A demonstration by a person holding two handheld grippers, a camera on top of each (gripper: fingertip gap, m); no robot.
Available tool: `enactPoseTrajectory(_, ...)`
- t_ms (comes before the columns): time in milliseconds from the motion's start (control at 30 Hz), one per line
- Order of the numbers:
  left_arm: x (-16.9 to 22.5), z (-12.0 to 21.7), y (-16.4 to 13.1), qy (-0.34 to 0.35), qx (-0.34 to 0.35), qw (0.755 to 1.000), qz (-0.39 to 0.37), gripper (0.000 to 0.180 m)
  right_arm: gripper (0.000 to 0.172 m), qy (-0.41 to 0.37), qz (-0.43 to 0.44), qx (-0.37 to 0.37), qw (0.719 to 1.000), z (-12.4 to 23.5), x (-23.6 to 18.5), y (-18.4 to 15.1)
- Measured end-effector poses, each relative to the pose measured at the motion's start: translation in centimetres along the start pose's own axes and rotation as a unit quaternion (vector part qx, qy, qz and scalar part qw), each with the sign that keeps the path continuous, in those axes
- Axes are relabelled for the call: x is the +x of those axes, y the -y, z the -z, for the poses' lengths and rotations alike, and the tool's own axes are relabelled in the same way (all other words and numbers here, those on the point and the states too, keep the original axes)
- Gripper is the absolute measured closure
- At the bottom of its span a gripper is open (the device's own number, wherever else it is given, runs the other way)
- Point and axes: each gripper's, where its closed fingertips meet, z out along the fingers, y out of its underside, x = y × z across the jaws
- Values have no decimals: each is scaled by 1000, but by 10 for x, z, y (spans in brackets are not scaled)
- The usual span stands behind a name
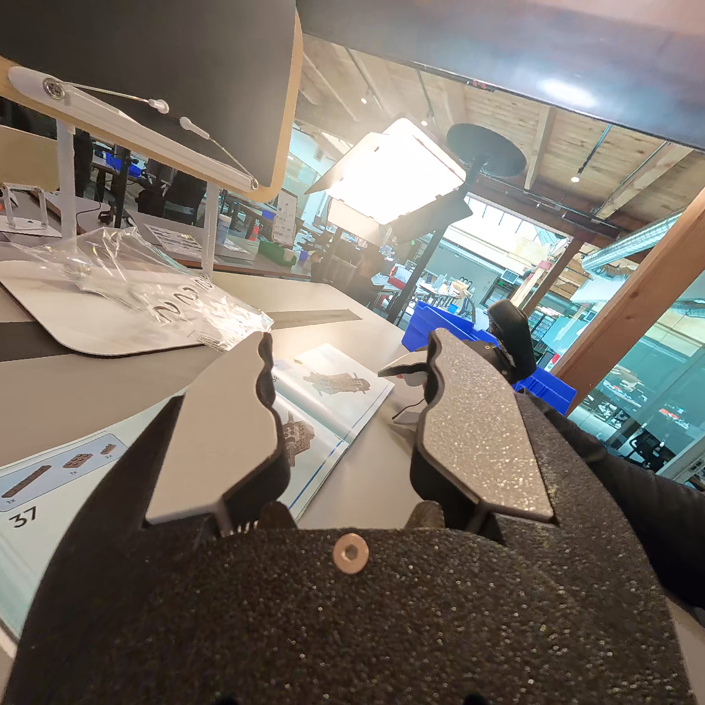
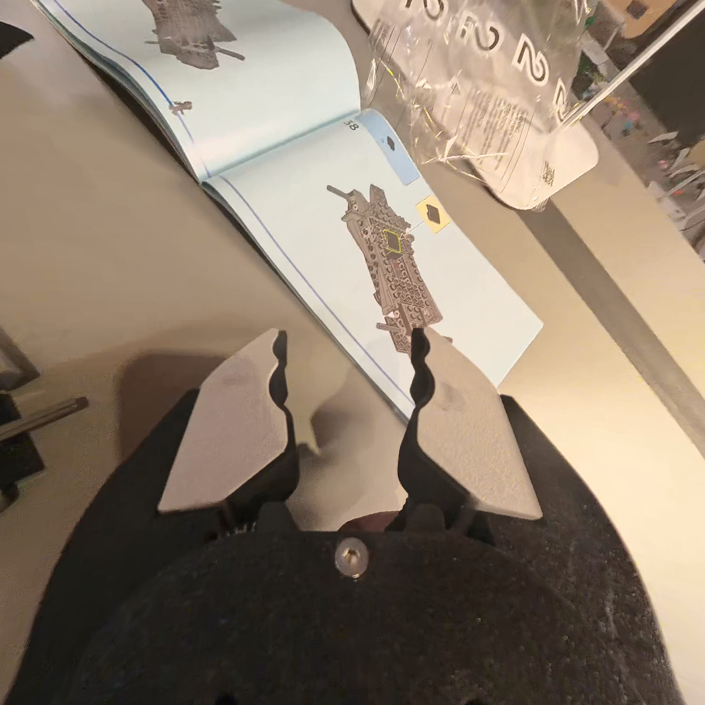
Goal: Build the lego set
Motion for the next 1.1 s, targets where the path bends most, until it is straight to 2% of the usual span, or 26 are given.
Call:
enactPoseTrajectory(300, 4, -5, -6, -5, -8, 1000, -8, 107, 114, 73, 41, 7, 997, -13, -11, 10)
enactPoseTrajectory(533, 8, -9, -5, -15, -5, 1000, 7, 109, 112, 53, 55, 17, 997, -16, -7, 16)
enactPoseTrajectory(667, 10, -12, -10, -15, -16, 1000, 6, 109, 111, 50, 35, 12, 998, -18, -3, 15)
enactPoseTrajectory(900, 11, -11, -7, -17, -11, 1000, 14, 110, 133, 85, 13, -16, 996, -20, -12, 10)
enactPoseTrajectory(1100, 10, -8, -2, -21, 2, 999, 26, 111, 143, 100, -20, -36, 994, -22, -16, 7)
